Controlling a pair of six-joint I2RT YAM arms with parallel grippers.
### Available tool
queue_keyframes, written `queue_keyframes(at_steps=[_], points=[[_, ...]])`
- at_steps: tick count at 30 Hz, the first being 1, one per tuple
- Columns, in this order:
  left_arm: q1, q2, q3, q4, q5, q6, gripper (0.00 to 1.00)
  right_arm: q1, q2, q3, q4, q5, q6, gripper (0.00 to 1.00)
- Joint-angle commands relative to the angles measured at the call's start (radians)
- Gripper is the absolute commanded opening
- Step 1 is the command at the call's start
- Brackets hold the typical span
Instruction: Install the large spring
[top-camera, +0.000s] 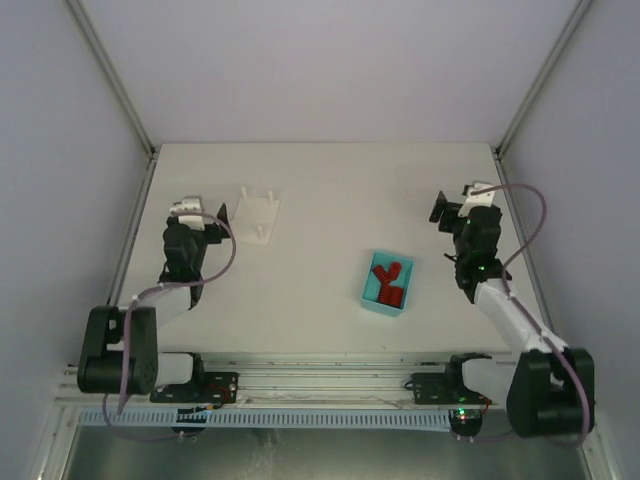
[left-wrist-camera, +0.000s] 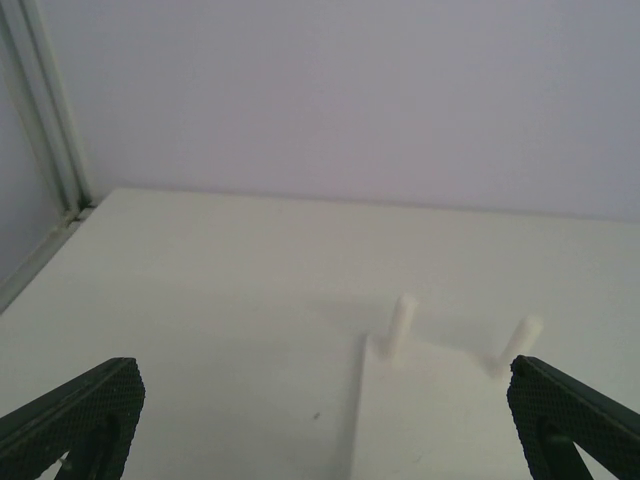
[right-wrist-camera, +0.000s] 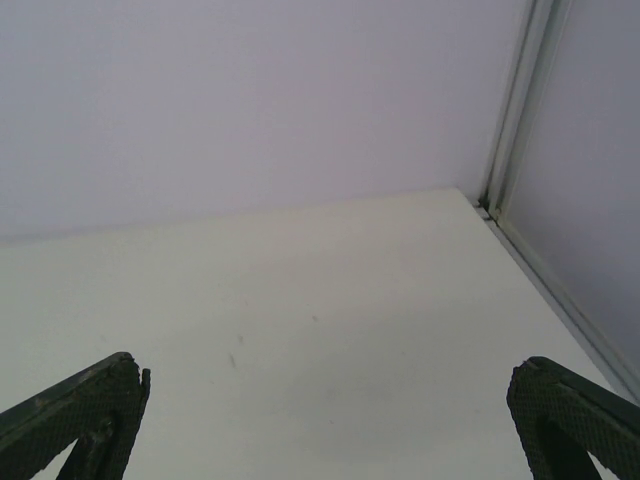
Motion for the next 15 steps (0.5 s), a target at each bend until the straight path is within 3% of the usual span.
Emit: queue_keyframes(at_steps=[1, 4, 11, 15], points=[[-0.021, -0.118, 0.155, -0.32, 0.04, -0.097, 0.99, 0.004, -0.106, 0.107, -0.344, -0.013, 0.234, 0.99], [-0.022, -0.194, 0.262, -0.506, 0.027, -0.229, 0.99, 0.001, -0.111, 0.235, -0.685, 0.081, 0.485, 0.99], [-0.015, -0.327, 0.359, -0.793, -0.004, -0.646, 0.99, -0.04, -0.051, 0.378, -0.908, -0.182, 0.443, 0.99], [0.016, -0.361, 0.27, -0.687, 0.245, -0.665, 0.99, -0.025, -0.018, 0.412, -0.958, -0.347, 0.454, 0.99]])
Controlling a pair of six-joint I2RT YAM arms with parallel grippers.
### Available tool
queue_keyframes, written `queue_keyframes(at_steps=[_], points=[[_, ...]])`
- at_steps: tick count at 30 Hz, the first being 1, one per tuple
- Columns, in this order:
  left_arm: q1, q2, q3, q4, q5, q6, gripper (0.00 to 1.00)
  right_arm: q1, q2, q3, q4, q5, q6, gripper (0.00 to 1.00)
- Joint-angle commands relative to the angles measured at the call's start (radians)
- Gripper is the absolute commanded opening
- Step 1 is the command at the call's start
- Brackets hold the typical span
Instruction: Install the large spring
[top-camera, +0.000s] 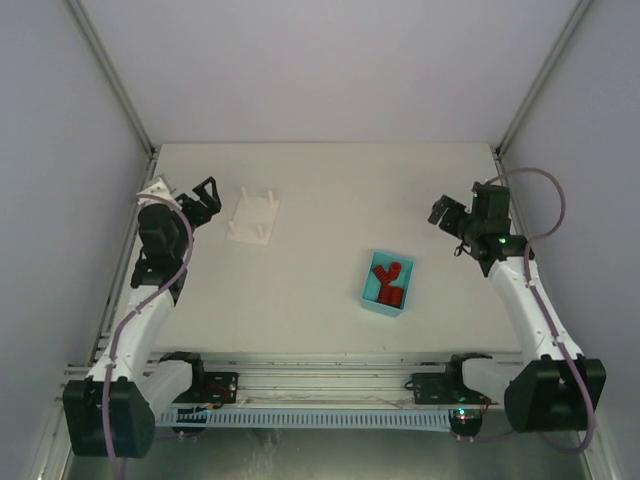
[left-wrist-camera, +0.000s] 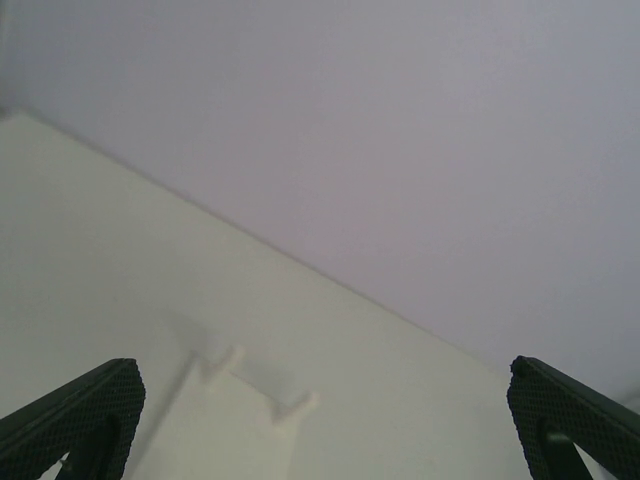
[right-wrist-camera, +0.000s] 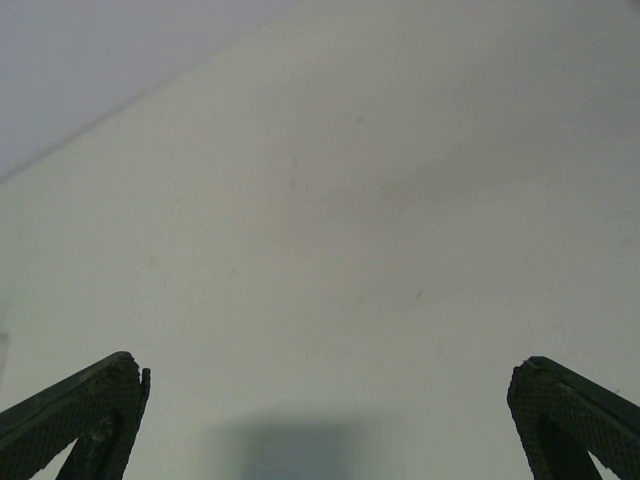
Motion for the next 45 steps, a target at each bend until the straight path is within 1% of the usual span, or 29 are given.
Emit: queue_keyframes(at_steps=[1, 5, 7, 9, 12, 14, 18, 20, 22, 25, 26, 28, 31, 33, 37, 45], points=[[0.021, -0.007, -0.069, -0.018, 0.24, -0.156, 0.99, 0.027, 0.037, 0.055, -0.173, -0.193, 0.042, 1.0], [0.017, 0.047, -0.082, 0.036, 0.371, -0.162, 0.99, 0.126, 0.07, 0.077, -0.243, -0.177, 0.004, 0.98], [0.002, 0.078, -0.081, 0.043, 0.4, -0.15, 0.99, 0.181, 0.08, 0.08, -0.267, -0.147, -0.018, 0.97], [-0.036, 0.11, -0.084, 0.063, 0.422, -0.132, 0.99, 0.264, 0.093, 0.085, -0.298, -0.096, -0.036, 0.95], [-0.127, 0.155, -0.088, 0.075, 0.393, -0.083, 0.99, 0.372, 0.118, 0.099, -0.362, -0.001, -0.044, 0.9], [-0.208, 0.197, -0.089, 0.073, 0.372, -0.043, 0.99, 0.424, 0.128, 0.095, -0.389, 0.031, -0.039, 0.86], [-0.342, 0.237, -0.067, 0.027, 0.299, 0.052, 0.99, 0.486, 0.143, 0.083, -0.424, 0.097, -0.023, 0.7], [-0.397, 0.231, -0.069, 0.023, 0.259, 0.071, 0.99, 0.498, 0.147, 0.058, -0.416, 0.143, -0.007, 0.64], [-0.429, 0.214, -0.093, 0.057, 0.239, 0.069, 0.99, 0.499, 0.158, 0.047, -0.412, 0.161, 0.006, 0.58], [-0.44, 0.197, -0.159, 0.115, 0.213, 0.046, 0.99, 0.5, 0.166, 0.029, -0.382, 0.166, 0.03, 0.53], [-0.44, 0.196, -0.176, 0.134, 0.201, 0.041, 0.99, 0.501, 0.168, 0.021, -0.368, 0.172, 0.04, 0.49], [-0.44, 0.208, -0.202, 0.154, 0.163, 0.054, 0.99, 0.501, 0.179, 0.001, -0.33, 0.18, 0.065, 0.46], [-0.44, 0.24, -0.219, 0.158, 0.112, 0.092, 0.99, 0.504, 0.208, -0.014, -0.292, 0.168, 0.096, 0.45], [-0.439, 0.267, -0.2, 0.139, 0.085, 0.104, 0.99, 0.513, 0.227, -0.017, -0.275, 0.18, 0.109, 0.44], [-0.44, 0.28, -0.185, 0.145, 0.166, 0.117, 0.99, 0.518, 0.265, -0.027, -0.248, 0.216, 0.133, 0.44], [-0.439, 0.26, -0.192, 0.15, 0.176, 0.117, 0.99, 0.535, 0.367, -0.024, -0.21, 0.26, 0.17, 0.44]])
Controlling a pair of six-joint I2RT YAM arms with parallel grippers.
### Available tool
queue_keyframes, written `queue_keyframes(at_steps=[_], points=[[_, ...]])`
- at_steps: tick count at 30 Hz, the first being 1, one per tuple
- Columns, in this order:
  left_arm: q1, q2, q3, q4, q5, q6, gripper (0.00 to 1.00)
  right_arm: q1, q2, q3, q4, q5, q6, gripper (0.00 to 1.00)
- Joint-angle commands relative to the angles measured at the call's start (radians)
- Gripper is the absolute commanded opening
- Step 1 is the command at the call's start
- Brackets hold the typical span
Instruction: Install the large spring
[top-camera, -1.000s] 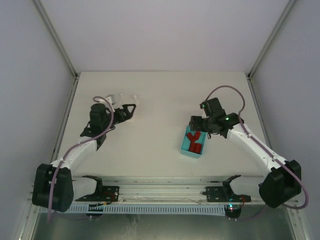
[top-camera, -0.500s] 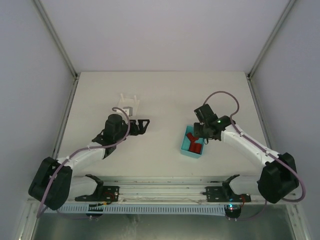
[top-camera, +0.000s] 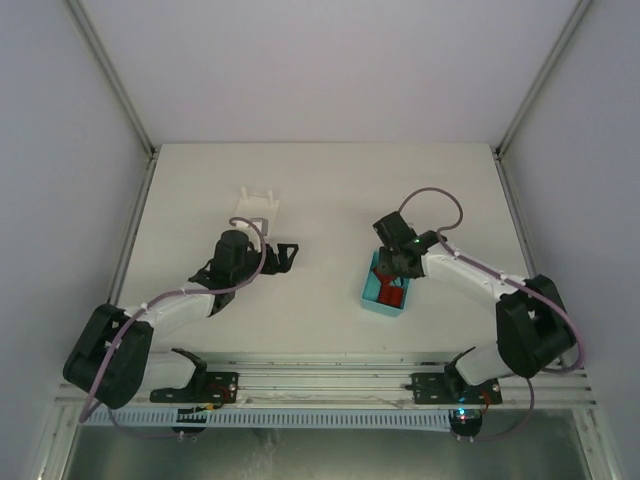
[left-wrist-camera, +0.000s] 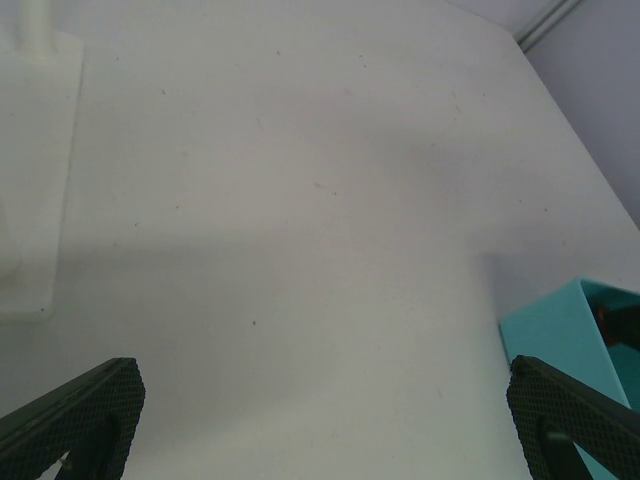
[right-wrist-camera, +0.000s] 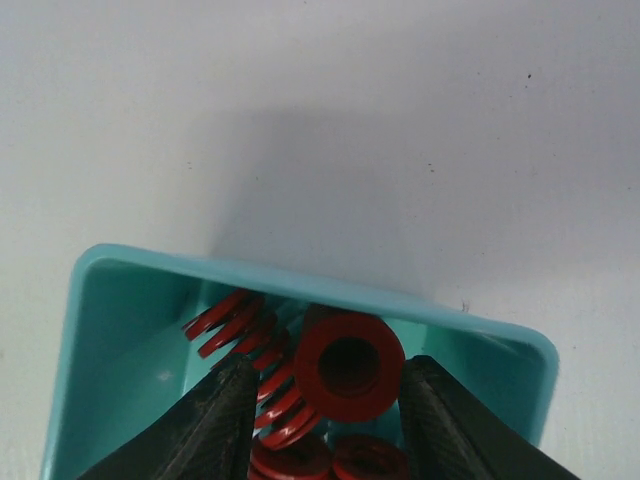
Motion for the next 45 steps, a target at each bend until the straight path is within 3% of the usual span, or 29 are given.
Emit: queue_keyframes(at_steps=[1, 10, 17, 24, 31, 35, 38, 43, 45], points=[[-0.003, -0.023, 0.019, 0.028, 0.021, 0.015, 0.99, 0.013, 0.05, -0.004, 0.02, 0.055, 0.048, 0.44], [-0.003, -0.076, -0.004, 0.026, -0.032, 0.019, 0.99, 0.019, 0.111, -0.006, 0.048, 0.094, 0.093, 0.47], [-0.002, -0.094, -0.013, 0.03, -0.043, 0.016, 0.99, 0.02, 0.116, -0.021, 0.08, 0.11, 0.085, 0.41], [-0.002, -0.114, -0.023, 0.041, -0.043, 0.019, 0.99, 0.02, 0.096, -0.038, 0.086, 0.116, 0.07, 0.3], [-0.003, -0.127, -0.042, 0.075, -0.041, 0.027, 0.93, 0.02, -0.029, -0.027, 0.045, 0.108, -0.004, 0.17], [-0.005, -0.131, -0.057, 0.11, -0.042, 0.022, 0.87, 0.02, -0.114, 0.01, 0.025, 0.038, -0.107, 0.12], [-0.026, -0.137, -0.074, 0.167, -0.019, 0.065, 0.76, 0.02, -0.169, 0.058, 0.021, -0.03, -0.189, 0.07], [-0.112, -0.164, -0.104, 0.282, 0.003, 0.278, 0.61, 0.02, -0.226, 0.162, 0.013, -0.223, -0.294, 0.01], [-0.17, -0.181, -0.121, 0.343, 0.004, 0.389, 0.61, 0.02, -0.24, 0.188, 0.031, -0.341, -0.328, 0.0]])
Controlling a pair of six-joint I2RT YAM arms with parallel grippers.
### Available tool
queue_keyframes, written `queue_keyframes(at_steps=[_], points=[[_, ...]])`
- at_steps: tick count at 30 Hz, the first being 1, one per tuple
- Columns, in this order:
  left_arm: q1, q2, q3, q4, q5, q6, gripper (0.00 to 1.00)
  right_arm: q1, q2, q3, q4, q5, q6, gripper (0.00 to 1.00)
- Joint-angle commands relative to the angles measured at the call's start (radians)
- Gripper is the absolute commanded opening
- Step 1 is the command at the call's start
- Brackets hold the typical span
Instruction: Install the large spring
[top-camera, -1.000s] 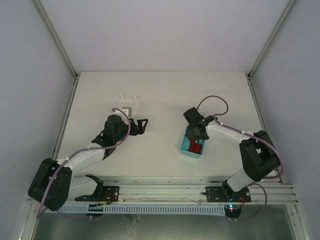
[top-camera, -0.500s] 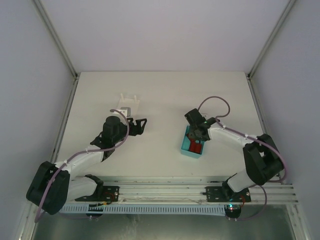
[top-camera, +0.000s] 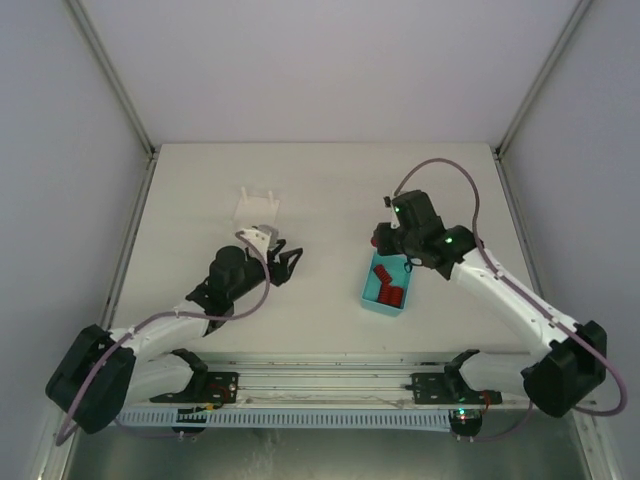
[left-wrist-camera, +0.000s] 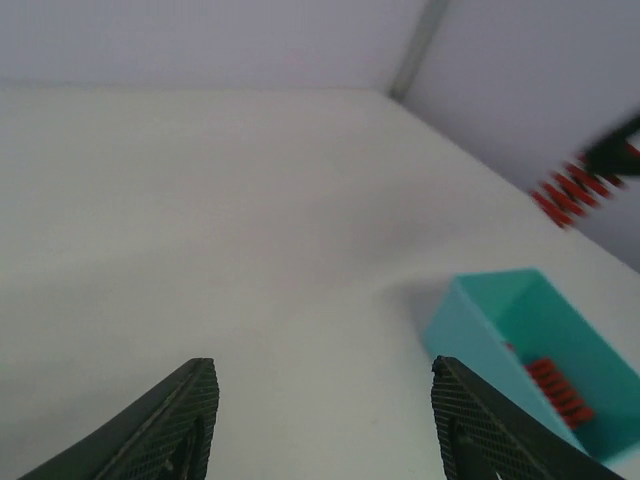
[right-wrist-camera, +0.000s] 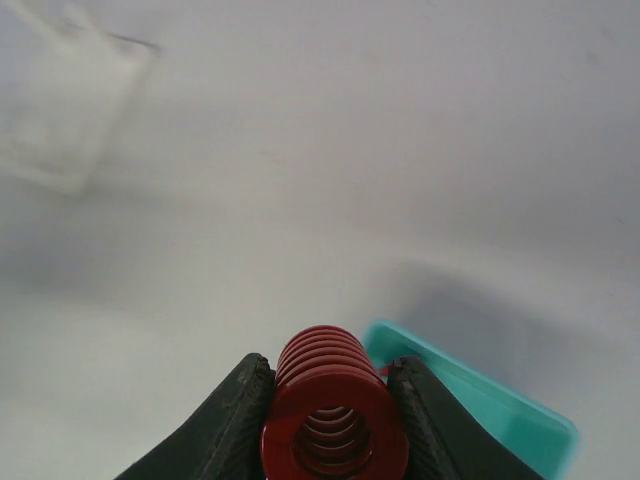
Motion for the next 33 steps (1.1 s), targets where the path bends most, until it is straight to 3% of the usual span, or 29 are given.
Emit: queue_keyframes(at_steps=[1, 4, 10, 17, 29, 33], points=[[-0.101, -0.044, -0.032, 0.195, 0.024, 0.286, 0.62, 0.003, -0.045, 0.075, 0.02, -0.278, -0.127, 0.0], [-0.156, -0.033, -0.018, 0.239, 0.048, 0.422, 0.62, 0.004, -0.034, 0.119, -0.005, -0.306, -0.152, 0.0], [-0.219, 0.067, 0.119, 0.143, 0.057, 0.56, 0.6, 0.031, -0.014, 0.158, 0.006, -0.391, -0.132, 0.0], [-0.266, 0.15, 0.136, 0.258, 0.04, 0.575, 0.6, 0.083, 0.008, 0.141, 0.092, -0.458, -0.04, 0.0], [-0.278, 0.2, 0.2, 0.183, -0.016, 0.567, 0.49, 0.158, 0.088, 0.196, 0.006, -0.343, -0.06, 0.0], [-0.278, 0.206, 0.217, 0.152, -0.059, 0.558, 0.5, 0.175, 0.11, 0.231, -0.037, -0.307, -0.079, 0.0]])
